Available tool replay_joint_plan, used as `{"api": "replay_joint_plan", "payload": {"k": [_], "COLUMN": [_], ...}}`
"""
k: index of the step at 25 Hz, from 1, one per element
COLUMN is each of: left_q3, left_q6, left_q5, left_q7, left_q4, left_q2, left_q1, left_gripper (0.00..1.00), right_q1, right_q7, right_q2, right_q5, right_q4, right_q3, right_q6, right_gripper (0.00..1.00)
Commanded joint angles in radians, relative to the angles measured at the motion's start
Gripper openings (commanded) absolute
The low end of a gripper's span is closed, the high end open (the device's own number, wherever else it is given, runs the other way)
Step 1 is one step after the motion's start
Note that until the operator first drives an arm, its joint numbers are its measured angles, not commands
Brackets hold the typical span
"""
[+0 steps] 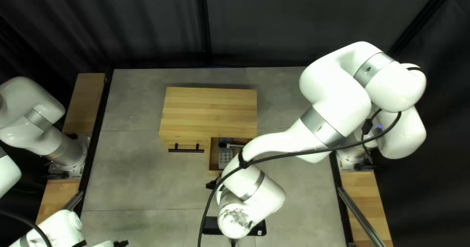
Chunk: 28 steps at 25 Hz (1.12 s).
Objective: Open drawers and place objects into drawer and close
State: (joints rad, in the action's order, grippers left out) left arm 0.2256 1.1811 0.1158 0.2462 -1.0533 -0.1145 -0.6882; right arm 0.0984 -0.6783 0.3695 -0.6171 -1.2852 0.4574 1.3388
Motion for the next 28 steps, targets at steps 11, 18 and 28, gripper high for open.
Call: {"api": "replay_joint_plan", "payload": {"k": [11, 18, 28], "left_q3": [0.0, 0.0, 0.0], "left_q6": [0.0, 0.0, 0.0], "left_q5": [0.0, 0.0, 0.0], "left_q7": [0.0, 0.0, 0.0], "left_q4": [0.0, 0.0, 0.0], "left_q2": [0.0, 0.0, 0.0], "left_q1": [0.0, 0.0, 0.0], "left_gripper": [1.0, 1.0, 1.0], "right_q1": [-0.011, -0.022, -0.037], "right_q7": [0.0, -0.012, -0.034], "right_q2": [-0.001, -0.019, -0.042], "right_q5": [-0.014, -0.026, -0.029], "right_q4": [0.015, 0.04, 0.061], "right_q3": [-0.009, -0.013, -0.017], "right_q6": [-0.017, -0.042, -0.047], "right_gripper": [1.0, 1.0, 1.0]}}
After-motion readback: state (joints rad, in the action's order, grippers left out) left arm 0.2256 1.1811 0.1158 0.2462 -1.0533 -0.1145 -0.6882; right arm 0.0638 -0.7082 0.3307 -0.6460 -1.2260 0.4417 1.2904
